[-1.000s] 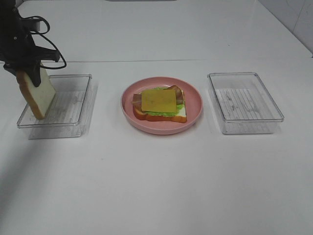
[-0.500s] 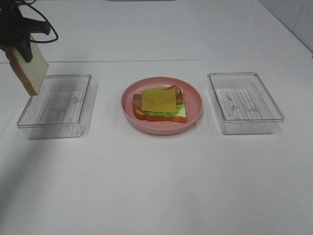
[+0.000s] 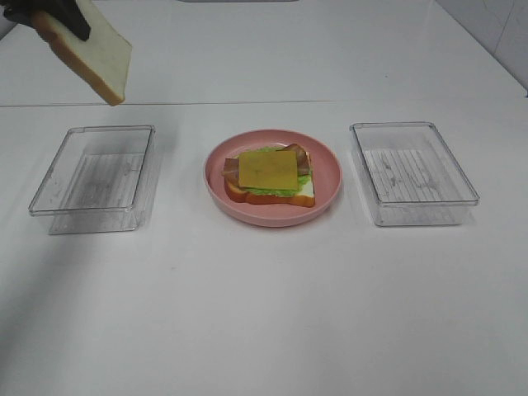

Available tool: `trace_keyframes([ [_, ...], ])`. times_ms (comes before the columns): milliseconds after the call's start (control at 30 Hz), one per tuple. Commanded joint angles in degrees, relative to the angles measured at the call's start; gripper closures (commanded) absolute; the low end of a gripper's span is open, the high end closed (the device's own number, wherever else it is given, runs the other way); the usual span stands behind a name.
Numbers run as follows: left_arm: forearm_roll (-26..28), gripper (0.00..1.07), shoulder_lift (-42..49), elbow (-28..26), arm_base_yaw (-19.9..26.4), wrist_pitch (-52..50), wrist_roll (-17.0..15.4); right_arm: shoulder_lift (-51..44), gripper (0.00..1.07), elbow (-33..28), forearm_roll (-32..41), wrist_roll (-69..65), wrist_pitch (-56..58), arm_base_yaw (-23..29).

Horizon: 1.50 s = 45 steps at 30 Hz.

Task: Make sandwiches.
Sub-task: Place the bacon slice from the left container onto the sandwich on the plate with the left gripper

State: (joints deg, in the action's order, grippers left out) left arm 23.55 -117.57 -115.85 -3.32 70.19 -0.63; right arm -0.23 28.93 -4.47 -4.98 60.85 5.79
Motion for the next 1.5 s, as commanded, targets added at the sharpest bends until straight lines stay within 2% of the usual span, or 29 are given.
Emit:
trace_keyframes([
  [33, 6.82, 1.07, -2.35, 0.06, -3.38, 2.52, 2.81, -1.20, 0.09, -0.17, 0.00, 0.57, -0.57, -0.06],
  [267, 11.46, 1.07, -6.47, 0.06, -9.11, -2.12, 2.01, -1.20, 0.09, -0.17, 0.00, 0.57, -0.57, -0.06],
  [333, 11.46, 1.07, -8.08, 0.06, -12.15, -6.99, -0.52, -1.20, 0.09, -0.17, 0.00, 0.57, -0.57, -0.06],
  [400, 11.46, 1.07, -8.59, 0.06, -13.24, -8.48, -1.09, -1.20, 0.09, -0.17, 0.00, 0.57, -0.57, -0.06],
  [433, 11.86, 1.07, -9.57, 0.06, -14.95, -10.71, -3.09, -1.20, 0.09, -0.17, 0.00, 0.57, -0.57, -0.06],
  [467, 11.86, 1.07, -9.57, 0.06, -14.95, -10.71, -3.09, -1.20, 0.09, -0.17, 0.00, 0.57, -0.57, -0.06],
  [500, 12.20, 1.07, -10.54, 0.06, -16.21, -13.06, -4.87, -1.20, 0.09, -0.17, 0.00, 0.57, -0.57, -0.06],
  [667, 14.38, 1.07, -12.20, 0.06, -18.39, -18.22, -5.90, -1.20, 0.09, -0.17, 0.00, 0.57, -0.57, -0.06],
  [700, 15.47, 1.07, -13.18, 0.06, -19.54, -20.00, -7.56, -1.20, 0.09, -0.17, 0.00, 0.57, -0.57, -0.06],
  [733, 15.47, 1.07, -13.18, 0.06, -19.54, -20.00, -7.56, -1.20, 0.09, -0.17, 0.00, 0.57, -0.57, -0.06],
  [767, 15.58, 1.07, -13.98, 0.06, -20.74, -21.60, -9.51, -1.20, 0.09, -0.17, 0.00, 0.57, -0.57, -0.06],
  [900, 15.70, 1.07, -16.04, 0.06, -22.52, -24.64, -12.32, -1.20, 0.09, -0.17, 0.00, 0.57, -0.57, -0.06],
  [1500, 14.38, 1.07, -20.57, 0.06, -23.43, -26.53, -12.38, -1.20, 0.09, -0.17, 0.00, 0.57, -0.57, -0.06],
])
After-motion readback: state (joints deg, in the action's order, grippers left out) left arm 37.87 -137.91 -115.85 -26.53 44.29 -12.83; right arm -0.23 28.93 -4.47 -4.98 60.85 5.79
